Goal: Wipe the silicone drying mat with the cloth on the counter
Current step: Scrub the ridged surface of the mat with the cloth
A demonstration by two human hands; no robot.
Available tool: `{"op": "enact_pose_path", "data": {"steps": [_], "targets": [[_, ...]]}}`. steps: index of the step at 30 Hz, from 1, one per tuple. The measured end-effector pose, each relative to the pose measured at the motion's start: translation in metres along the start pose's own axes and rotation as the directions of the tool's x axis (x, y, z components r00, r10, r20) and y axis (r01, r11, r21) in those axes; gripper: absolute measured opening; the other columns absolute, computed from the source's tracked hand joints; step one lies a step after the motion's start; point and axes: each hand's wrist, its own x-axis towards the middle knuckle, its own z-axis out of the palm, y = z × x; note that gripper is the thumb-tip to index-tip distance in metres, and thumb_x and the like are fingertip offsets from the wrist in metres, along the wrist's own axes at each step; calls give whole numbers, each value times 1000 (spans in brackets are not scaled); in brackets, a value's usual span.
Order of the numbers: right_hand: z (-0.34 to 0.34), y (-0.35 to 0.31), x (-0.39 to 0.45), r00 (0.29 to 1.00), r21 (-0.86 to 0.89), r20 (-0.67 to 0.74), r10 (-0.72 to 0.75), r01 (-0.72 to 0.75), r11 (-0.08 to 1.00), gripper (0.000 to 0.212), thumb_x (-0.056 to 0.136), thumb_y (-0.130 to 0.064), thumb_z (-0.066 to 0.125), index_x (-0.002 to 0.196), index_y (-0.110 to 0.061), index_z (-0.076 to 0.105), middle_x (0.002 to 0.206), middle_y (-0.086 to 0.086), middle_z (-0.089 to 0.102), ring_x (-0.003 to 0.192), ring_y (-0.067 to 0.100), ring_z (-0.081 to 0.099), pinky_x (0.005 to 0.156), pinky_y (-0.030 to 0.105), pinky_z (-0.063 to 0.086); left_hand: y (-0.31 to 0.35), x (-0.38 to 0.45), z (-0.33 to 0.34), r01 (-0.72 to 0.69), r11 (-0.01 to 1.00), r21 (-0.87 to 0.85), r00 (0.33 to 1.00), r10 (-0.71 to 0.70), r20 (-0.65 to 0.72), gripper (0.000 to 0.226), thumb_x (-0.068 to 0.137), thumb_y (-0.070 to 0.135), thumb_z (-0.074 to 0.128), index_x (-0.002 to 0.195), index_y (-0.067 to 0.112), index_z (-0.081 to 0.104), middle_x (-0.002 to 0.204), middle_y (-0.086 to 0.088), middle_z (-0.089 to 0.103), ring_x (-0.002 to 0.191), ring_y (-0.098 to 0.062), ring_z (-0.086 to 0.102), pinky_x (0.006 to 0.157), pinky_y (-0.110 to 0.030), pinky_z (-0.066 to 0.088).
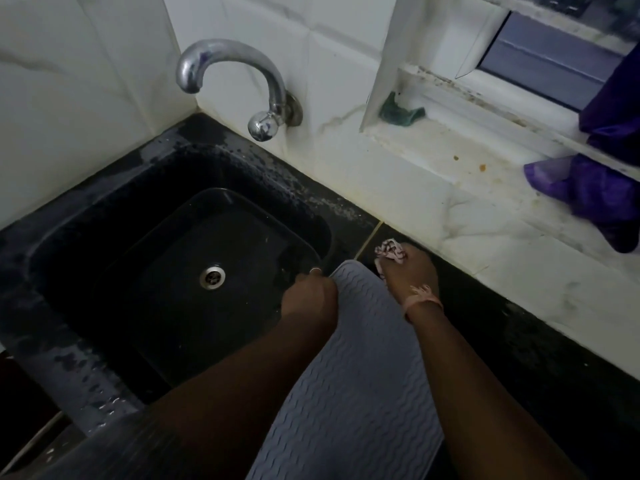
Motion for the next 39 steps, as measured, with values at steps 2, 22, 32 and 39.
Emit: {"op": "enact_pose_path", "data": {"steps": [2, 22, 32, 39], "targets": [[-5, 7, 1, 997, -83, 11, -83, 83, 993, 9, 89, -33, 68, 84, -25, 70, 83, -5, 70, 79, 15, 66, 65, 27, 48, 1, 12, -3, -76, 997, -25, 997, 75, -32, 45, 101, 25, 57, 145, 15, 49, 142, -12, 47, 124, -30, 53, 95, -42, 53], [10, -31, -30, 879, -736, 369, -301, 474, 483, 56, 94, -40, 57, 148, -50, 42, 135, 9, 49, 117, 36, 52, 90, 45, 44, 2, 37, 0, -181, 981, 72, 982, 176, 64, 50, 104, 24, 53, 152, 15, 44, 155, -12, 33, 133, -35, 41, 103, -44, 48], [-10, -31, -49, 923, -823, 352, -158, 385, 417, 36, 94, -36, 62, 128, -28, 66, 125, 12, 54, 115, 36, 54, 90, 51, 46, 4, 32, -1, -173, 980, 100, 985, 169, 46, 64, 96, 25, 70, 151, 10, 42, 152, -11, 36, 132, -32, 44, 102, -41, 50], [-54, -9, -48, 971, -728, 199, 134, 55, 683, 28, 94, -37, 58, 112, -18, 70, 114, 10, 67, 104, 32, 64, 80, 38, 48, 9, 24, 0, -142, 990, 26, 990, 142, 6, 63, 97, 23, 66, 151, 7, 38, 150, -13, 39, 131, -33, 44, 99, -43, 49]]}}
